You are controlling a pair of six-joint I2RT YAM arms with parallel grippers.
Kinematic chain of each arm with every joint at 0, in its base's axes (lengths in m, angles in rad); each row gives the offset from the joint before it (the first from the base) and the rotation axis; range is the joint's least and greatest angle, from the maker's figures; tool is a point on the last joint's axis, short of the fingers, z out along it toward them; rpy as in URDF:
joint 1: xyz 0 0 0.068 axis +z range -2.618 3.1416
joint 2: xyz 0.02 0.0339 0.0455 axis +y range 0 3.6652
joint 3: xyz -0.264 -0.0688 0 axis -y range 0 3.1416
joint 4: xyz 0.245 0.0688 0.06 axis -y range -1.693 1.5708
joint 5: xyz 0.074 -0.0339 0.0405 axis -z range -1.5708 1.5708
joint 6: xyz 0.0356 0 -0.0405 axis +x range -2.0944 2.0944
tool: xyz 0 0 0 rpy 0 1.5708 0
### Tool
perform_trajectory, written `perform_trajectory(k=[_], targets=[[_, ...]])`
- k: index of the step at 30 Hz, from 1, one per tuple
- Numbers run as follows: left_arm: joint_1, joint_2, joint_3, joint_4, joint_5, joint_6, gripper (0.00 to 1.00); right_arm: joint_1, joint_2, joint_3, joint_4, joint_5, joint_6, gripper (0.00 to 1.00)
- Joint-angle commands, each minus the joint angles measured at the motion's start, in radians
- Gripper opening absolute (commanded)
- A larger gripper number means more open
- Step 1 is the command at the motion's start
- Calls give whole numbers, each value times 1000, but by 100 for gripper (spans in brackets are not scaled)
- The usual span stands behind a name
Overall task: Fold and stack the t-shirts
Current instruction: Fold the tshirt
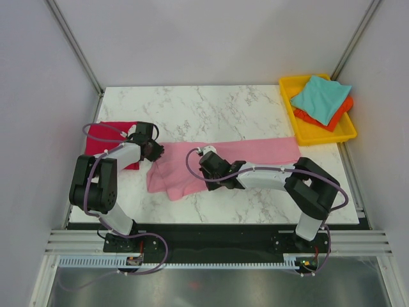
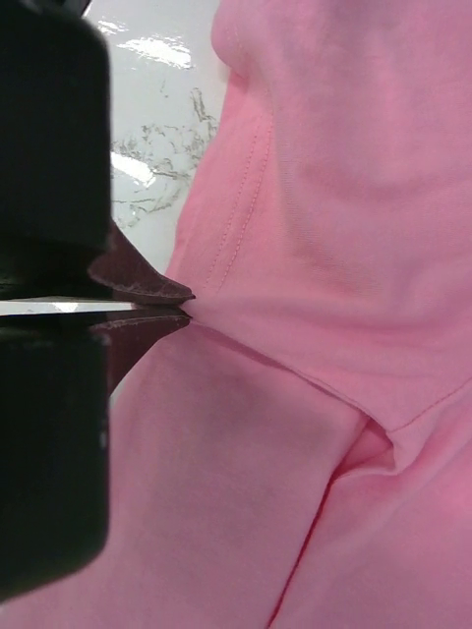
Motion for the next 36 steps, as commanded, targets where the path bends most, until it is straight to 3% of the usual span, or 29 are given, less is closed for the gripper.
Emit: perform_trajectory(k=[1, 6, 10, 13, 21, 26, 31, 36], targets=[[-1, -36, 21, -6, -43, 31, 31, 6, -76, -23, -19, -19, 13, 2], [-1, -32, 21, -7, -50, 31, 31, 6, -71, -23, -60, -67, 17, 5], [-1, -33, 24, -9, -56, 31, 31, 6, -48, -31, -60, -114, 10, 33], [-1, -36, 24, -10, -56, 34, 31, 6, -27, -28, -66, -110, 6, 39], [-24, -88, 16, -7, -75, 55, 32, 6, -82, 32, -111, -12, -45, 42], [-60, -165, -2, 8, -78, 60, 35, 24, -64, 170, -169, 16, -103, 44], [-76, -181, -24, 24, -49, 57, 35, 27, -9, 230, -96, -90, -108, 43], [-76, -64, 2, 48, 25, 43, 34, 27, 96, 231, 19, -199, -88, 40]])
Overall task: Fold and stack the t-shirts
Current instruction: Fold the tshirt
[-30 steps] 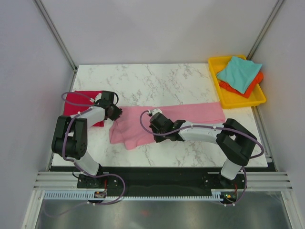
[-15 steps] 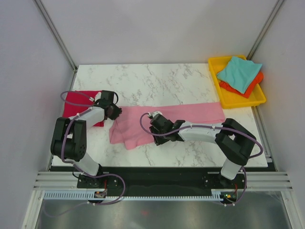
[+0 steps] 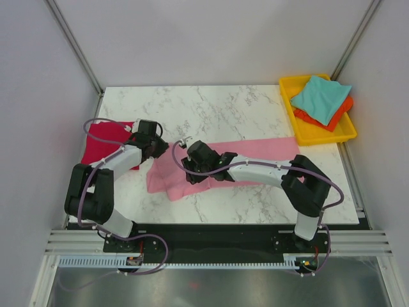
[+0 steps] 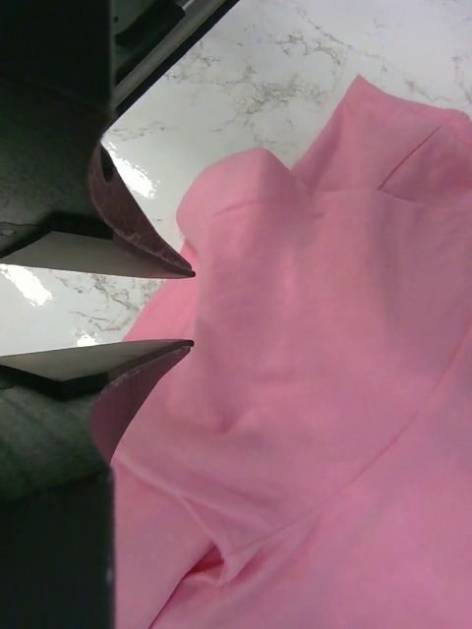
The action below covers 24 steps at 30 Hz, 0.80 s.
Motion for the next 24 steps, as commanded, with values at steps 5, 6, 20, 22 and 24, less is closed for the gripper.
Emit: perform_trajectory(k=[5, 6, 20, 22, 24], targets=[[0, 134, 35, 31, 78, 16, 33, 17, 137, -8, 109, -141, 15, 36], [0, 137, 40, 28, 77, 16, 33, 20, 140, -17, 109, -138, 16, 36], [2, 125, 55, 7, 12, 33, 33, 65, 76, -122, 89, 29, 49, 32], [3, 124, 57, 5, 9, 33, 33, 74, 68, -117, 83, 41, 41, 33], [3, 119, 57, 5, 11, 35, 33, 88, 79, -96, 54, 73, 38, 32]])
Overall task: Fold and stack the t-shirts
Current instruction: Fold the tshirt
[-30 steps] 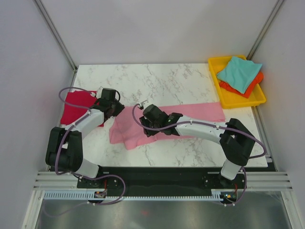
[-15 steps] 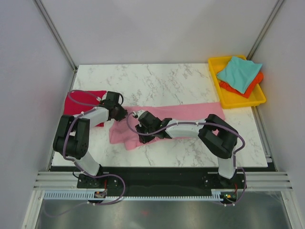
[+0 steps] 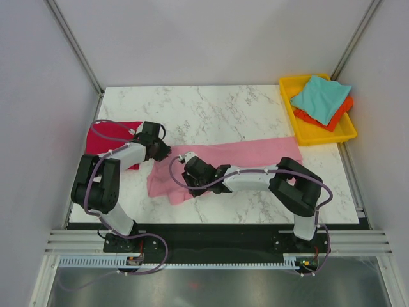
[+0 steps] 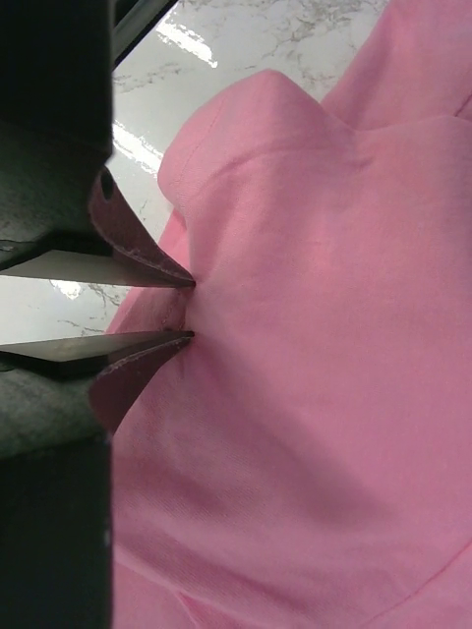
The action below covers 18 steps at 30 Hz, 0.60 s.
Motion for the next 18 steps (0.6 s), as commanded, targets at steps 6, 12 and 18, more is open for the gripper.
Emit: perform_trajectory(k=[6, 12, 18], targets=[[7, -29, 48, -16, -43, 43, 33, 104, -43, 34, -105, 238, -14, 39], [12, 4, 62, -22, -37, 44, 33, 158, -79, 33, -116, 337, -23, 42], [16, 27, 68, -25, -34, 43, 33, 167, -68, 37, -124, 351, -14, 38]])
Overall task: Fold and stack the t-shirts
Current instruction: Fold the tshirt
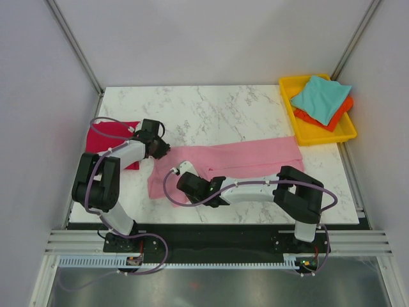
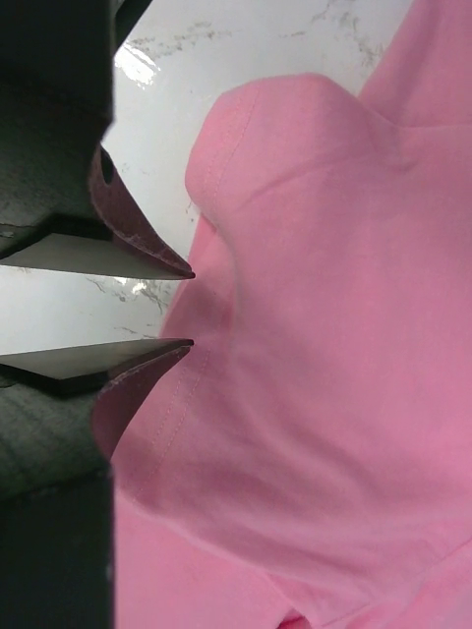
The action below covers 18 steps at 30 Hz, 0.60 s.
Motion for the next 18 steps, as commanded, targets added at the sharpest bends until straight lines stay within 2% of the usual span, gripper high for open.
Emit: perform_trajectory(k=[1, 10, 18], targets=[[7, 16, 32, -4, -18, 30, 33, 5, -17, 31, -18, 53, 0, 38], [7, 17, 31, -4, -15, 30, 32, 4, 37, 50, -35, 39, 7, 33], [7, 13, 29, -7, -19, 33, 32, 5, -4, -50, -13, -45, 22, 29]])
